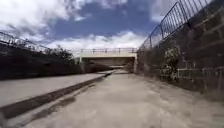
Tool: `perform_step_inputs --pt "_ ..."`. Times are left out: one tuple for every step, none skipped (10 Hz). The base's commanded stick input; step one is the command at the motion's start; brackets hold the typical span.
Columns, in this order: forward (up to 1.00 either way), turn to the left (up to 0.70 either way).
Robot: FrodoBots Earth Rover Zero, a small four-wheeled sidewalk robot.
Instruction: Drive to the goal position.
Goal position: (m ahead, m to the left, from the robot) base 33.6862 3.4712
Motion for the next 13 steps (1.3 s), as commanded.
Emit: perform_step_inputs --pt "1.0 -0.15" --pt "1.0 -0.04" --pt "1.0 0.0" --pt "1.0 0.0" --pt "1.0 0.0" --pt "1.0 0.0" --pt "1.0 0.0" --pt "1.0 0.0" --pt "1.0 0.0" --pt "1.0 0.0" --pt "1.0 0.0" --pt "1.0 0.0" --pt "1.0 -0.23"
